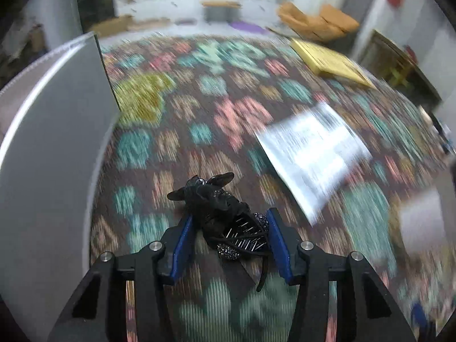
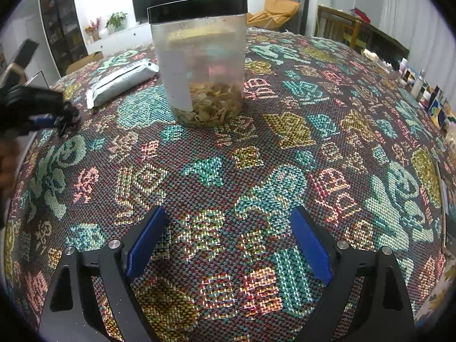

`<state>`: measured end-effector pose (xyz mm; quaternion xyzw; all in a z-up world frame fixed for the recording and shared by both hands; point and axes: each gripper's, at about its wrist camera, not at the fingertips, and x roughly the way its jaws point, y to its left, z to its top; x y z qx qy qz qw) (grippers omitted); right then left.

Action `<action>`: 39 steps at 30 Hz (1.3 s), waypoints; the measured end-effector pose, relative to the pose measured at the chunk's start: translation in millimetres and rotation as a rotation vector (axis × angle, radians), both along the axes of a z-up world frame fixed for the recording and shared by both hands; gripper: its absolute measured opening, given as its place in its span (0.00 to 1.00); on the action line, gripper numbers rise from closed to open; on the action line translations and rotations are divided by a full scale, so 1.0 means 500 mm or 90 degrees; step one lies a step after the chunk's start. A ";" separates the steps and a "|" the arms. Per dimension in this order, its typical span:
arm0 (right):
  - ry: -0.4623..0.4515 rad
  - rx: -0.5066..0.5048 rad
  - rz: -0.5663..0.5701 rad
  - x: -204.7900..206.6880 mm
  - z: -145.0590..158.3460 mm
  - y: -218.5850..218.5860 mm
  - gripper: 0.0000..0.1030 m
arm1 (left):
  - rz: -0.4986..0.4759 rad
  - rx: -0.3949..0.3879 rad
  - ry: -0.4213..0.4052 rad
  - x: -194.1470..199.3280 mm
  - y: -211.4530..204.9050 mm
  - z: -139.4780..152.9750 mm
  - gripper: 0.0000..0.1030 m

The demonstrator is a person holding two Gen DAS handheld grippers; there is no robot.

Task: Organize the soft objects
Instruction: 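Grasp the white barcode snack packet with the left tool and lift it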

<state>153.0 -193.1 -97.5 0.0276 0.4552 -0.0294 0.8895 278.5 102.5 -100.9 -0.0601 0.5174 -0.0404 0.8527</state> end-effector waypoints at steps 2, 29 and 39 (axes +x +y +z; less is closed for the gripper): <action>0.000 0.000 0.000 0.000 0.000 0.000 0.89 | -0.047 0.007 0.030 -0.042 -0.010 0.002 0.48; -0.001 0.001 0.000 0.000 0.000 -0.001 0.89 | -0.266 0.202 0.013 0.166 -0.204 -0.006 0.91; -0.001 0.002 0.000 -0.001 0.000 -0.001 0.89 | -0.204 0.150 -0.006 0.173 -0.177 0.016 0.61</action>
